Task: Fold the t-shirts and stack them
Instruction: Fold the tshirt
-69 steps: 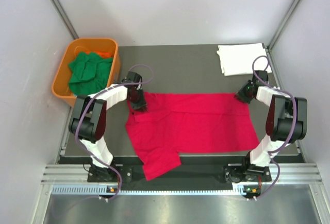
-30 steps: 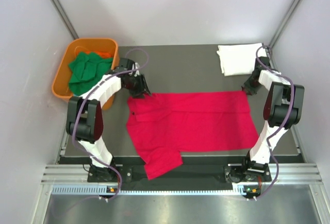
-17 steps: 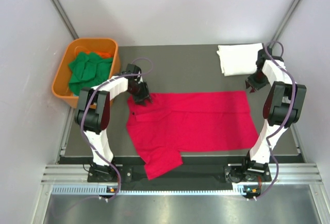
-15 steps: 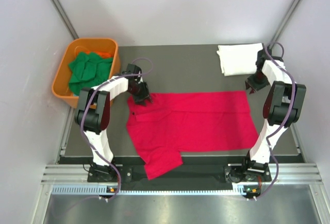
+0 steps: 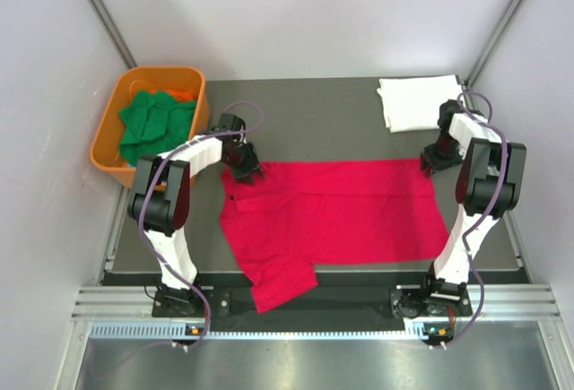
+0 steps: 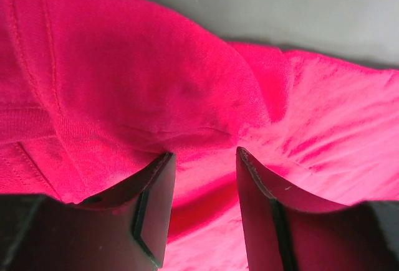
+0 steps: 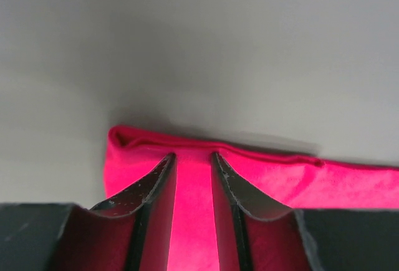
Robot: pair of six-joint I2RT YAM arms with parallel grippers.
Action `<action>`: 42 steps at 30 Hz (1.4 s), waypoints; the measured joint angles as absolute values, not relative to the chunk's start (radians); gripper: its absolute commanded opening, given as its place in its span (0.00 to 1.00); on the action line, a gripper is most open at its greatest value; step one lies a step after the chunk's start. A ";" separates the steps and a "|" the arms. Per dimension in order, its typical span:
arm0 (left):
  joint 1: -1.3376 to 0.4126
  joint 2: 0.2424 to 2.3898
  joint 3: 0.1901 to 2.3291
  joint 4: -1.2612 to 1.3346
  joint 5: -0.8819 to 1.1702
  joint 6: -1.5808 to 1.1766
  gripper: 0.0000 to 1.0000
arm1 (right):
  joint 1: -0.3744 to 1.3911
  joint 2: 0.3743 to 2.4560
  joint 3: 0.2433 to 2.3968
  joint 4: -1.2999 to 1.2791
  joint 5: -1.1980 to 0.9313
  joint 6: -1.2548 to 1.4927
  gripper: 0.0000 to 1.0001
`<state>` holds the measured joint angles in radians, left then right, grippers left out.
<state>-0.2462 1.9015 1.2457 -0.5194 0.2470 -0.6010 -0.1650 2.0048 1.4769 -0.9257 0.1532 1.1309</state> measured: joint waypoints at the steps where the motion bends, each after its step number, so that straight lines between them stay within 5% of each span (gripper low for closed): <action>1: -0.249 1.897 1.237 -0.510 0.243 -0.609 0.50 | -0.164 2.012 1.472 -0.916 0.157 1.135 0.29; 28: -0.311 1.987 1.411 -0.673 0.110 -0.686 0.53 | -0.157 2.045 1.509 -0.912 0.168 1.044 0.27; 42: -0.309 1.651 1.309 -0.635 0.265 -0.530 0.60 | -0.070 1.876 1.434 -0.769 0.173 0.852 0.37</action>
